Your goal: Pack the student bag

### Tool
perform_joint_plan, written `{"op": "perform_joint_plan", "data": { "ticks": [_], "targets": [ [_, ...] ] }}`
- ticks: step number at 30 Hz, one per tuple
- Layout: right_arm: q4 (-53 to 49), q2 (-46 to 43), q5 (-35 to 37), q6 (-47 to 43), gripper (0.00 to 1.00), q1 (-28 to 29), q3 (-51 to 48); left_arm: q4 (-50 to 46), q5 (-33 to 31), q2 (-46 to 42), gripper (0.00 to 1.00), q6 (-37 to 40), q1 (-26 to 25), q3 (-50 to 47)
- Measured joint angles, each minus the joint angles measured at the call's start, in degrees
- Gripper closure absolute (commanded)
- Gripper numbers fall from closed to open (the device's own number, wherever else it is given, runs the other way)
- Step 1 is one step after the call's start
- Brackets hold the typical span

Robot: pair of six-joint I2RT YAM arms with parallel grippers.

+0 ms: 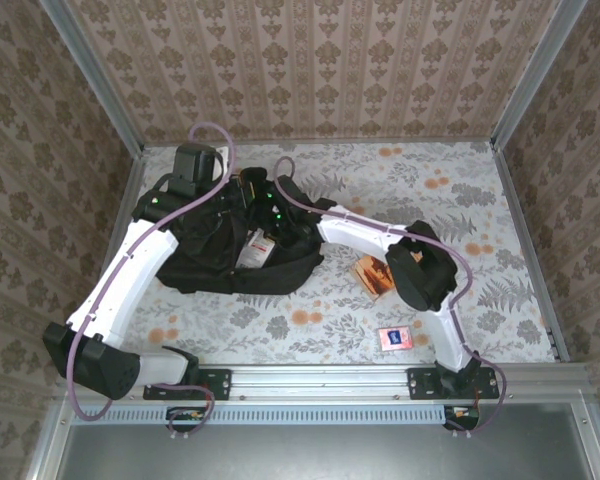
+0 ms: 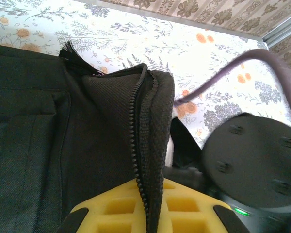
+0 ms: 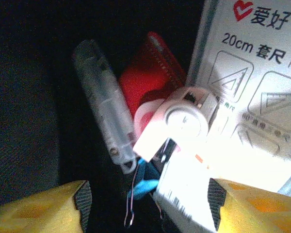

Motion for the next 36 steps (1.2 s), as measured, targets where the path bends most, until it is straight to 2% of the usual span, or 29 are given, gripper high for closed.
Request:
{"op": "perform_joint_plan", "data": {
  "ticks": [8, 13, 19, 24, 26, 27, 32, 36],
  "targets": [
    [2.16, -17.57, 0.31, -7.98, 0.35, -0.39, -13.44, 0.02, -0.33, 0.00, 1.00, 0.00, 0.09, -0.52],
    [-1.31, -28.72, 2.54, -13.55, 0.33, -0.44, -20.85, 0.31, -0.33, 0.00, 1.00, 0.02, 0.07, -1.40],
    [-16.63, -42.53, 10.40, -18.60, 0.23, 0.02, -28.06, 0.79, -0.28, 0.00, 1.00, 0.02, 0.02, -1.70],
    [-32.48, -51.58, 16.52, -18.71, 0.13, 1.07, -34.67, 1.18, -0.09, 0.00, 1.00, 0.00, 0.00, -2.08],
    [-38.51, -54.01, 18.45, -17.90, 0.08, 1.44, -37.31, 1.38, 0.13, 0.00, 1.00, 0.00, -0.04, -2.32],
    [-40.89, -54.95, 19.17, -17.20, 0.01, 1.51, -38.62, 1.38, 0.17, 0.00, 1.00, 0.00, -0.04, -2.38],
    [-49.42, -57.53, 21.59, -14.05, 0.00, 1.51, -44.83, 1.70, 0.46, 0.00, 1.00, 0.00, -0.04, -2.51],
    [-49.96, -57.72, 21.49, -11.32, 0.00, 1.03, -49.99, 1.81, 0.61, 0.00, 1.00, 0.00, -0.04, -2.71]
  ]
}}
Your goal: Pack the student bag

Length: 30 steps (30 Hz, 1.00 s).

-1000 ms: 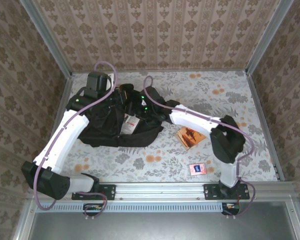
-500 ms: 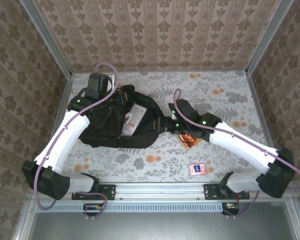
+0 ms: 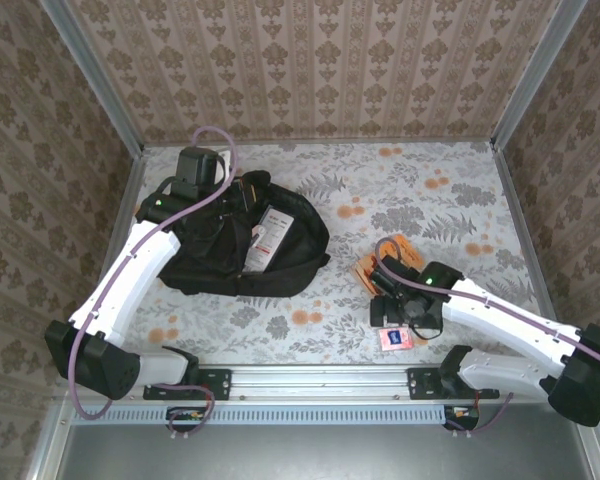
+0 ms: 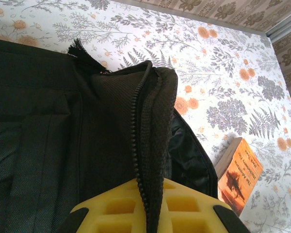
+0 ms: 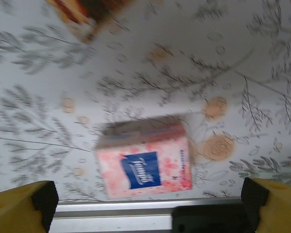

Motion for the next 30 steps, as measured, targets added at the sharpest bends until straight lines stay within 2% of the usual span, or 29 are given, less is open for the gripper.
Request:
{"op": "perform_joint_plan", "data": {
  "ticks": [13, 20, 30],
  "targets": [
    [11.72, 0.70, -7.74, 1.18, 0.00, -5.62, -10.12, 0.42, -0.07, 0.00, 1.00, 0.02, -0.74, -0.52],
    [16.52, 1.70, -12.24, 0.39, 0.00, -5.64, -12.39, 0.42, -0.04, 0.00, 1.00, 0.02, -0.74, -0.55],
    [18.34, 1.18, -12.85, 1.77, 0.00, -4.13, -15.28, 0.42, -0.04, 0.00, 1.00, 0.02, -0.74, -0.55]
  ]
}}
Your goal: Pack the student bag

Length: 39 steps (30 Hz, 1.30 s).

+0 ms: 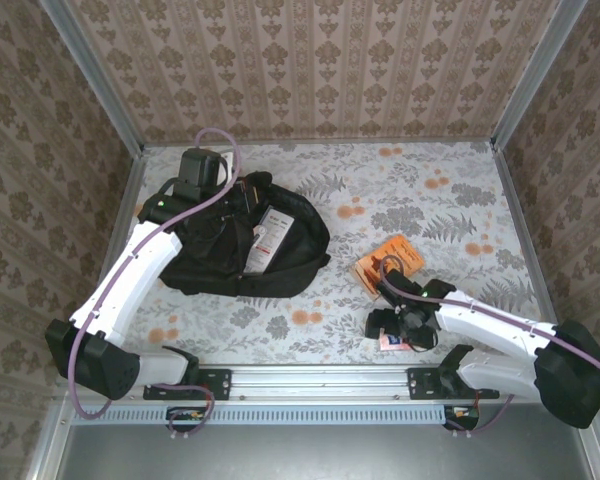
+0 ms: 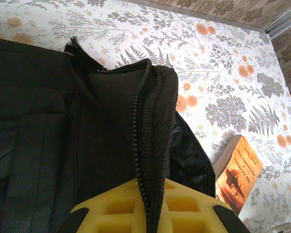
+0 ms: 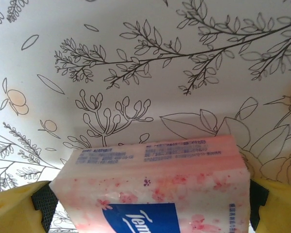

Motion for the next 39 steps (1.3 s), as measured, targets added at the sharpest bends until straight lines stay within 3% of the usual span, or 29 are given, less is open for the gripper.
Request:
{"op": "perform_joint_plan", "data": {
  "ticks": [5, 11, 20, 25, 33, 39],
  "targets": [
    [-0.33, 2.25, 3.48, 3.26, 0.01, 3.76, 0.02, 0.00, 0.00, 0.00, 1.00, 0.00, 0.00, 0.00],
    [-1.20, 4.61, 7.32, 6.14, 0.10, 7.45, 0.94, 0.02, 0.00, 0.00, 1.00, 0.00, 0.00, 0.00],
    [-1.05, 6.86, 8.72, 7.19, 0.21, 9.90, 2.21, 0.04, 0.02, 0.00, 1.00, 0.00, 0.00, 0.00],
    [-1.88, 6.80, 8.85, 7.17, 0.21, 10.14, 3.48, 0.04, 0.02, 0.00, 1.00, 0.00, 0.00, 0.00],
    [-8.22, 2.40, 12.39, 4.24, 0.21, 10.19, 17.42, 0.02, 0.04, 0.00, 1.00, 0.00, 0.00, 0.02],
    [-7.61, 2.12, 14.40, -0.87, 0.24, 9.64, 28.63, -0.04, 0.02, 0.00, 1.00, 0.00, 0.00, 0.07]
  ]
}}
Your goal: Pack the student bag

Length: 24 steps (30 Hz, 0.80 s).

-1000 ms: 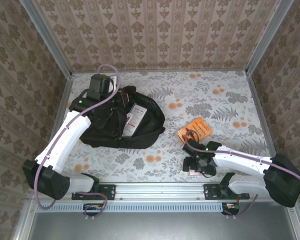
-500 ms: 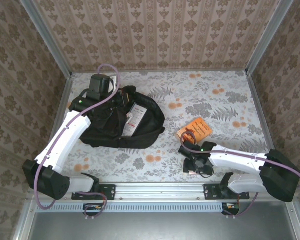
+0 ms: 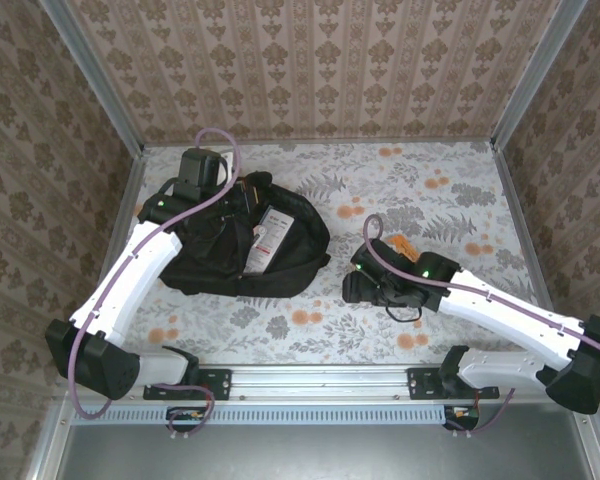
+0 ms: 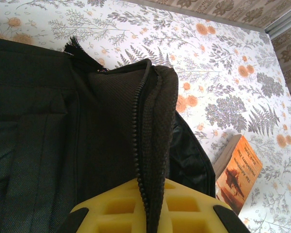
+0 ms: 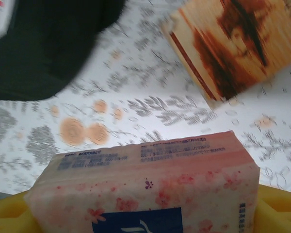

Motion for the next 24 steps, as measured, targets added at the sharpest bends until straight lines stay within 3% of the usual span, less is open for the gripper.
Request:
{"op": "perform_joint_plan", "data": {
  "ticks": [11, 24],
  "targets": [
    [9.22, 10.75, -3.23, -5.60, 0.25, -2.08, 9.99, -2.01, -0.09, 0.00, 1.00, 0.44, -0.55, 1.60],
    [27.43, 38.58, -11.72, 0.94, 0.25, -2.95, 30.10, -5.66, 0.17, 0.00, 1.00, 0.44, -2.73, 6.73]
  ]
}}
